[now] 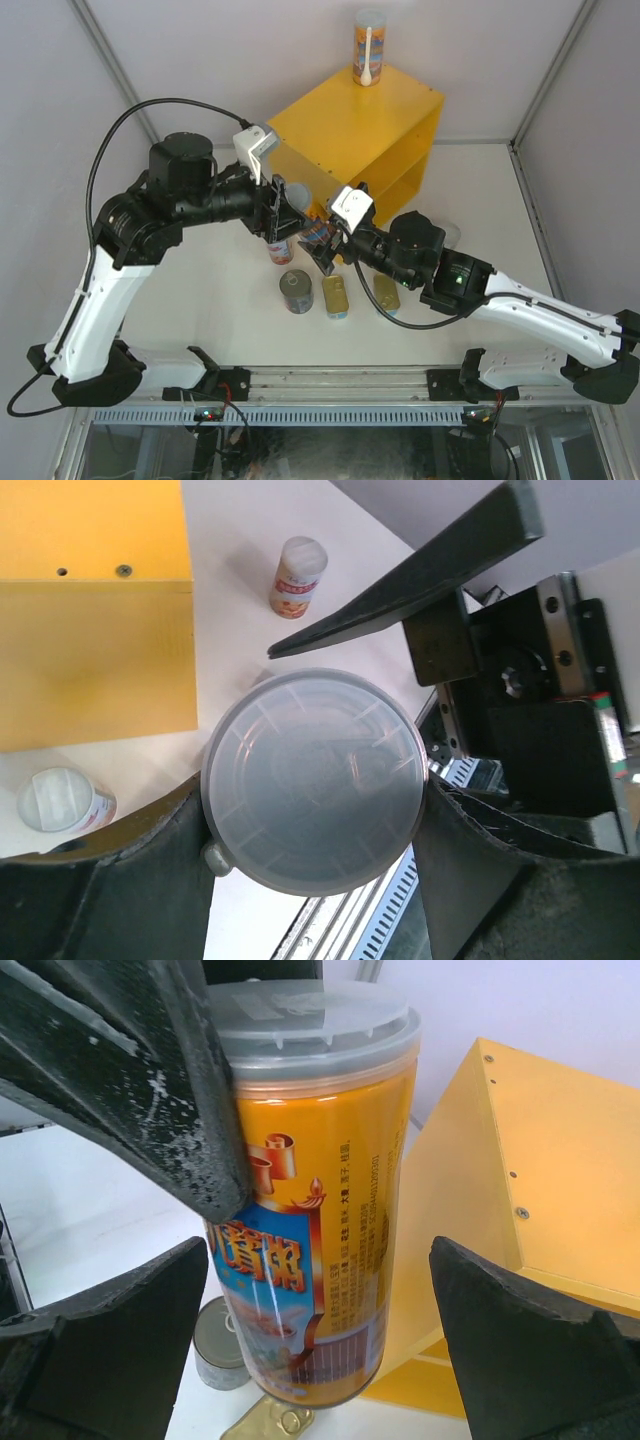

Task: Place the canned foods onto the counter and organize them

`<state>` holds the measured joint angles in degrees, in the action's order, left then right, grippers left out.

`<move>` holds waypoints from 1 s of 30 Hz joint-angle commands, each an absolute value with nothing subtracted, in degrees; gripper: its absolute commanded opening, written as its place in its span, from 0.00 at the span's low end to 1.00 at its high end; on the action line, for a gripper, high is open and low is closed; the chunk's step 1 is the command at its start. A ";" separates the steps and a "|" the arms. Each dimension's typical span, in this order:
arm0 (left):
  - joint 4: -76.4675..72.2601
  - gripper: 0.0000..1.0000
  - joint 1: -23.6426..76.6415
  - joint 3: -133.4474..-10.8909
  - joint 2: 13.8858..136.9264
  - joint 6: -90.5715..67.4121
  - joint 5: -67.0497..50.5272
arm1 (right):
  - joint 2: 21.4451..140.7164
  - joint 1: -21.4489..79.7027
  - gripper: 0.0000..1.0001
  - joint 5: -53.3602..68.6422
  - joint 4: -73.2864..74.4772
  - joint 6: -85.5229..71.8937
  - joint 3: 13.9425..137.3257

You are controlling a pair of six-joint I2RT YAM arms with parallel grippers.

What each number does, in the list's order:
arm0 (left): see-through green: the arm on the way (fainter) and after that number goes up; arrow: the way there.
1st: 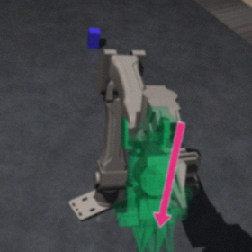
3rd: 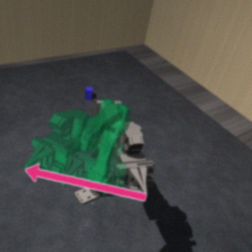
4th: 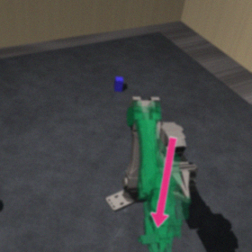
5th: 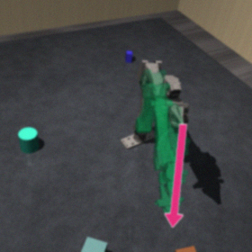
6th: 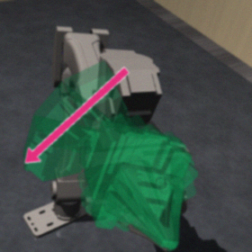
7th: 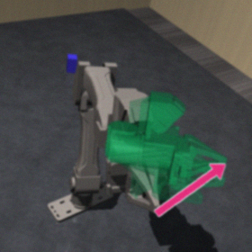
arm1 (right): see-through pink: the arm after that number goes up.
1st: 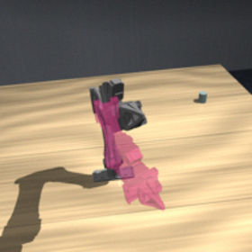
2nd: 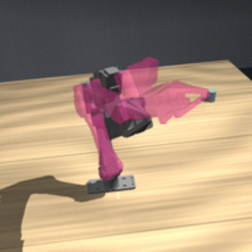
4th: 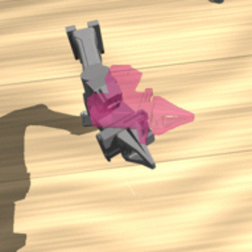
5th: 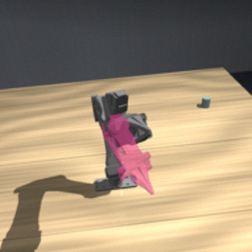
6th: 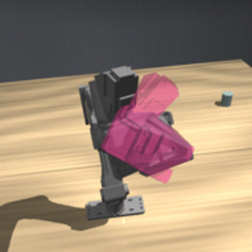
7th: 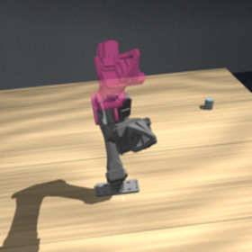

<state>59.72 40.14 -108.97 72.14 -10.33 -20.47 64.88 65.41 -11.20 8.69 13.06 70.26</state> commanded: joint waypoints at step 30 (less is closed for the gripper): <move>46.35 0.37 44.12 -112.56 68.17 -13.58 -17.11 | 64.20 61.80 0.00 -3.31 6.84 8.58 73.92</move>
